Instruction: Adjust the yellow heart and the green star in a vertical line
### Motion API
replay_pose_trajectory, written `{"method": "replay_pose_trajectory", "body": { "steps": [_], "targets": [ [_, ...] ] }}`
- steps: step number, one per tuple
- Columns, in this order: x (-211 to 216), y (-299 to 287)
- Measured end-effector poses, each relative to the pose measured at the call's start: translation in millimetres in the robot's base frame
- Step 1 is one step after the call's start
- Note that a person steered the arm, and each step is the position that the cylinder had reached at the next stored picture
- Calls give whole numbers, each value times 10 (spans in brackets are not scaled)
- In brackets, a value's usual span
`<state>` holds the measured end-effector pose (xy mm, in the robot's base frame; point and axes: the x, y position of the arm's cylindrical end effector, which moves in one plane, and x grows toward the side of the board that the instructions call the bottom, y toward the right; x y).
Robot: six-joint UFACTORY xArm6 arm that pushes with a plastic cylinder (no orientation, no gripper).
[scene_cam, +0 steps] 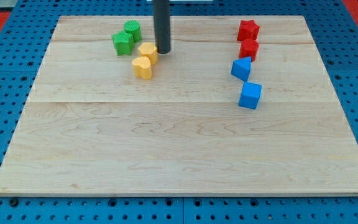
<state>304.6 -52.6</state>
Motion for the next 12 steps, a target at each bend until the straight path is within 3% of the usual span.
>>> {"method": "replay_pose_trajectory", "body": {
  "steps": [1,3,6,7,9,12],
  "targets": [
    [89,-313],
    [88,139],
    [634,-412],
    [683,21],
    [1065,-185],
    [919,-397]
  ]
}}
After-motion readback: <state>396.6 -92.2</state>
